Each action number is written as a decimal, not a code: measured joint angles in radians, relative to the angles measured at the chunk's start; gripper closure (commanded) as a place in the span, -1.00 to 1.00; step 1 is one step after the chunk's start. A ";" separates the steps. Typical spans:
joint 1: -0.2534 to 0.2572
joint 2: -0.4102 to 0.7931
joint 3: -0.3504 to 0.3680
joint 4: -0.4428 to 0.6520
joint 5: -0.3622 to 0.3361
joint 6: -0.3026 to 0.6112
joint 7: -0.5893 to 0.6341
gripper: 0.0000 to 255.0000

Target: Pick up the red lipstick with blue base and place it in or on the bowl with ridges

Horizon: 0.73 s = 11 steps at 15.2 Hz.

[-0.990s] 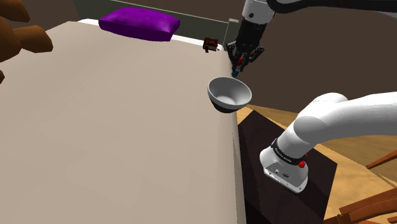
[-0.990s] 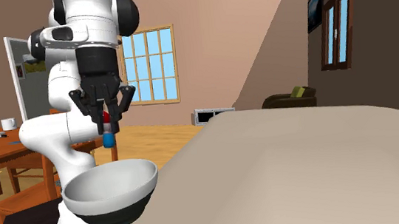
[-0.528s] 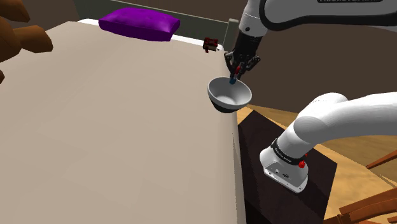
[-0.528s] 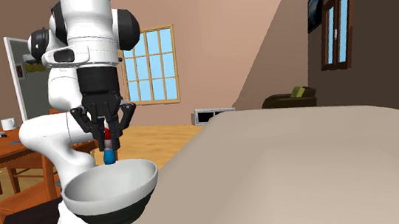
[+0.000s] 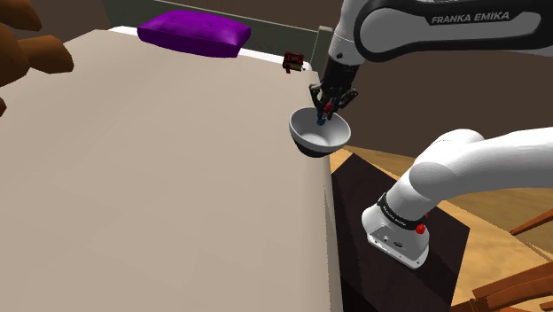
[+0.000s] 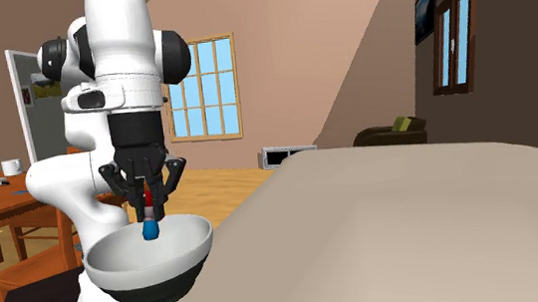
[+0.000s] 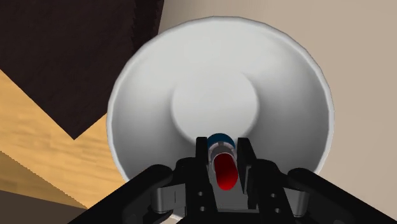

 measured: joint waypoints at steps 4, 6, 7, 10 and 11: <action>0.000 0.000 0.000 -0.001 0.000 0.002 0.000 1.00; 0.000 0.000 0.000 -0.001 0.000 0.002 0.000 -1.00; 0.000 0.000 0.000 -0.001 0.000 0.002 0.000 -1.00; 0.000 0.000 0.000 -0.001 0.000 0.002 0.000 -1.00; 0.000 0.000 0.000 -0.001 0.000 0.002 0.000 -1.00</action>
